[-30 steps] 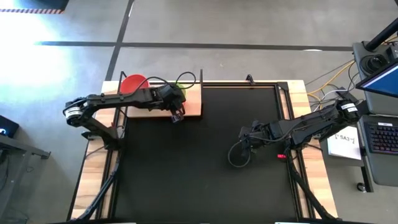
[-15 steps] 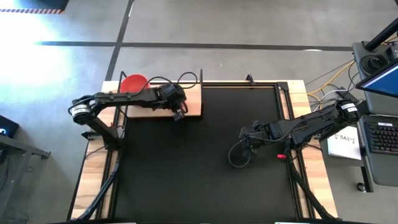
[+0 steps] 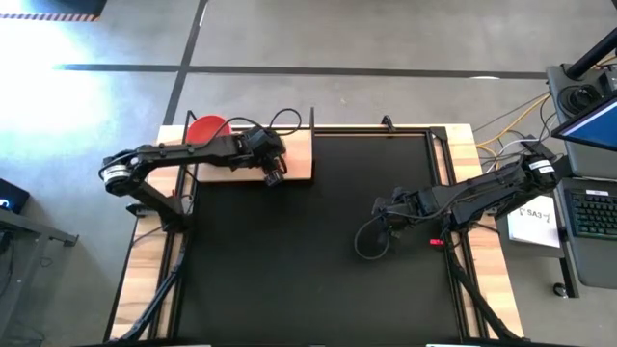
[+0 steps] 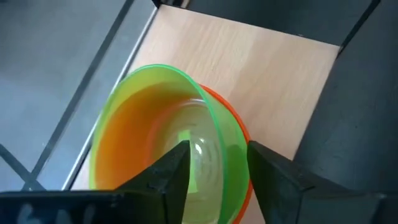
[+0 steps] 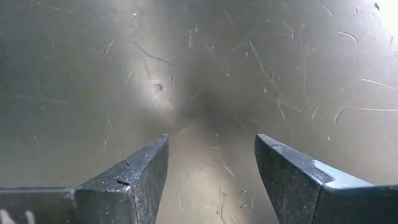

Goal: Place and stack bowls onto a shelf
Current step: Stack the green transparent bowl on the orange transparent bowl on the shelf, then return to Home Position

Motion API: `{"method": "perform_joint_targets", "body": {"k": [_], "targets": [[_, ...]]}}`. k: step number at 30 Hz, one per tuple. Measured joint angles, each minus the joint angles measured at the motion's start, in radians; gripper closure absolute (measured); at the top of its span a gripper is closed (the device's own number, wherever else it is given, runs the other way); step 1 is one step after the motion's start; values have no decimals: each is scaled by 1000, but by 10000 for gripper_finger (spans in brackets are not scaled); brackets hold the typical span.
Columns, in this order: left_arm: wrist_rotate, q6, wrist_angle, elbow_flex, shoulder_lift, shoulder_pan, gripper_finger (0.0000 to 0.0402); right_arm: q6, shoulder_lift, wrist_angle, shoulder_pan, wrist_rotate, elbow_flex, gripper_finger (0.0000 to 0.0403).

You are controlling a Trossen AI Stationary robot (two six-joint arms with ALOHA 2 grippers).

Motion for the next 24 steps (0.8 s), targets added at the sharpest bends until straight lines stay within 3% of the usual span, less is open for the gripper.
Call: {"method": "perform_joint_targets", "body": {"k": [6, 17, 24], "targets": [[-118, -4, -13, 0, -6, 0, 253, 0, -24, -20, -7, 0, 0, 177], [-122, -30, -44, 0, -11, -21, 290, 7, -111, -22, -9, 1, 0, 177], [-120, -93, -45, 0, -67, -42, 292, -25, -211, -15, -9, -6, 0, 177]]}}
